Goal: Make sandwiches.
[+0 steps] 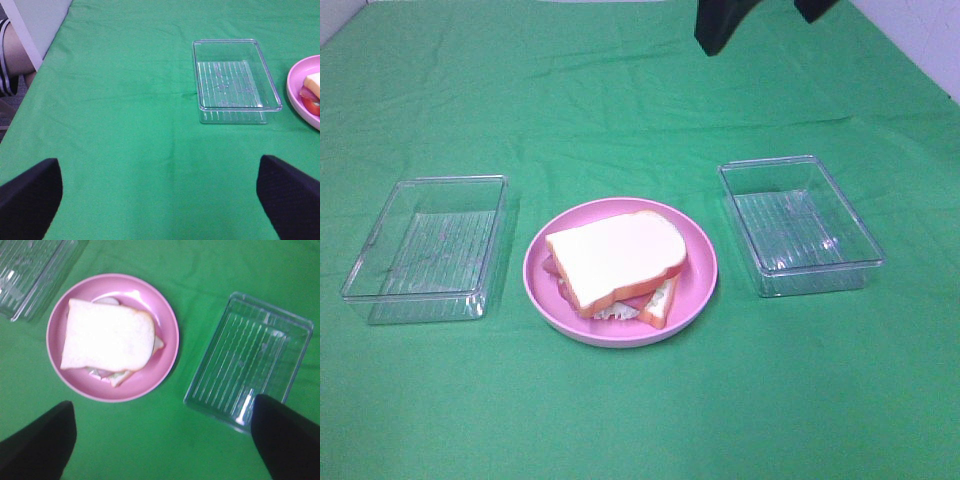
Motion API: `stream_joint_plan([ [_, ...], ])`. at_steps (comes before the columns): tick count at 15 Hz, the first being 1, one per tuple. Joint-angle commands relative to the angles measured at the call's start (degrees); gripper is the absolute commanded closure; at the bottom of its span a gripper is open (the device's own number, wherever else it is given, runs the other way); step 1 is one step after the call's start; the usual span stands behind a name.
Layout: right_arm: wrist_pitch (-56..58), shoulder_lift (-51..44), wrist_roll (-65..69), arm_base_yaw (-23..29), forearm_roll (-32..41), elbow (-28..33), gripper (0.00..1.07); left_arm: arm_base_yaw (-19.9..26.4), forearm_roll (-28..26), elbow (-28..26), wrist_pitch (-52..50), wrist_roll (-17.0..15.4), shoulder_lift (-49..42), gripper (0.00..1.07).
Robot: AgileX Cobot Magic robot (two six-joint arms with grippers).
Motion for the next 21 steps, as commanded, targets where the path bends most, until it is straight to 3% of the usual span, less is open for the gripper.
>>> stream_joint_plan([
  [1,6.65,-7.91,1.03,-0.11,1.15,11.17,0.17,0.06,-0.29,0.06,-0.11,0.06,-0.74,0.06],
  [7,6.13,-24.81,5.5,-0.11,1.49,44.75,0.17,0.06,-0.29,0.06,-0.11,0.06,-0.74,0.06],
  [8,6.19,-31.46,6.07,-0.23,1.2,52.6,0.17,0.06,-0.29,0.06,-0.11,0.06,-0.74,0.06],
  [9,6.19,-34.55,6.13,-0.23,0.92,55.12,0.17,0.06,-0.29,0.06,-0.11,0.06,-0.74,0.06],
  [12,5.67,-43.83,6.13,-0.57,0.92,57.35,0.17,0.06,-0.29,0.06,-0.11,0.06,-0.74,0.06],
  [13,4.87,-48.36,6.13,-3.32,1.89,57.35,0.17,0.06,-0.29,0.06,-0.11,0.06,-0.74,0.06],
  [18,0.29,-74.77,-1.72,-27.96,1.6,57.35,0.17,0.06,-0.29,0.06,-0.11,0.06,-0.74,0.06],
  [21,-0.46,-85.54,-4.7,-33.86,2.29,61.19,0.17,0.06,-0.29,0.06,-0.11,0.06,-0.74,0.06],
])
